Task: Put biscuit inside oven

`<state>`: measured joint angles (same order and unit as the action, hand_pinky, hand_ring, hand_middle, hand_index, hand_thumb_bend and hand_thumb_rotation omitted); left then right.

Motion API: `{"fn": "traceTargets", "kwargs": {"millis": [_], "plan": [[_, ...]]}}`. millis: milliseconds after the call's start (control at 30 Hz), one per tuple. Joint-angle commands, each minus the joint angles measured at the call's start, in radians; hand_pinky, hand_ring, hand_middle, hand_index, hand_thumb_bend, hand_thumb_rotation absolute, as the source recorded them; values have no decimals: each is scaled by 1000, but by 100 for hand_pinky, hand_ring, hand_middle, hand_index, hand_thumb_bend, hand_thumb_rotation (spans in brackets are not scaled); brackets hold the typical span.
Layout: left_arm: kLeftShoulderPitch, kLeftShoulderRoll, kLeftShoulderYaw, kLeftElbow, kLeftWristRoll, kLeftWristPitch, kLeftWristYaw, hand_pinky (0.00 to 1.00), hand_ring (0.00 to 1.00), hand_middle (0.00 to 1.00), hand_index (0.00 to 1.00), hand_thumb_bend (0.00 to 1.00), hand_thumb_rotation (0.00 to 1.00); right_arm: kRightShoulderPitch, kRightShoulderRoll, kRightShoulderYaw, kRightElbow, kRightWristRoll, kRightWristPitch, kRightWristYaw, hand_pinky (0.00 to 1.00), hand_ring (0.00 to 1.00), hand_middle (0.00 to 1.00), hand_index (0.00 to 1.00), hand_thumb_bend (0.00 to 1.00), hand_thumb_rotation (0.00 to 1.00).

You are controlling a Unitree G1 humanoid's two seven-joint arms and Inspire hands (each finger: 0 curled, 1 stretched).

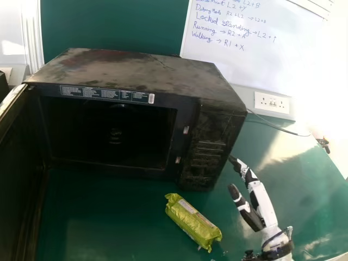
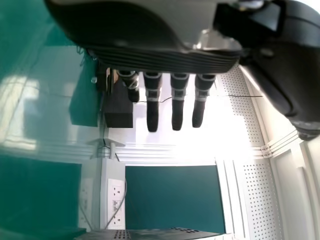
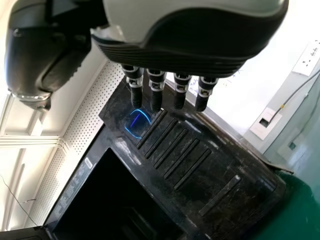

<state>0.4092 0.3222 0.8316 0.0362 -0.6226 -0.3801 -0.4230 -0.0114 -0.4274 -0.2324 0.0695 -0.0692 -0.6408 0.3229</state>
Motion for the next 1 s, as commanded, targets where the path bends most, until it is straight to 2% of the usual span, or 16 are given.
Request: {"fn": "traceTargets", "kwargs": {"millis": [0, 133, 467, 567, 733, 967], "plan": [[0, -5, -1, -10, -8, 7, 0, 67, 84, 89, 88, 100, 60, 18, -10, 5, -1, -29, -12, -24, 100, 100, 100, 100, 84, 98], [4, -9, -5, -19, -9, 9, 1, 63, 84, 89, 88, 100, 61, 29, -17, 12, -6, -48, -17, -36, 100, 100, 100, 100, 84, 99], [10, -20, -4, -54, -9, 39, 22, 64, 85, 90, 87, 100, 62, 63, -41, 27, -66, -31, 11, -22, 100, 100, 100, 100, 84, 97], [14, -22, -5, -68, -4, 44, 31, 67, 85, 89, 87, 100, 62, 87, -51, 28, -115, -87, 22, -34, 100, 100, 100, 100, 85, 96], [15, -22, -7, -70, -17, 45, 13, 60, 77, 86, 86, 100, 67, 115, -55, 31, -166, -194, 25, -71, 100, 100, 100, 100, 83, 97], [16, -25, -6, -83, -3, 53, 29, 58, 76, 85, 85, 100, 67, 182, -64, 41, -242, -249, 29, -75, 100, 100, 100, 100, 84, 96]]}}
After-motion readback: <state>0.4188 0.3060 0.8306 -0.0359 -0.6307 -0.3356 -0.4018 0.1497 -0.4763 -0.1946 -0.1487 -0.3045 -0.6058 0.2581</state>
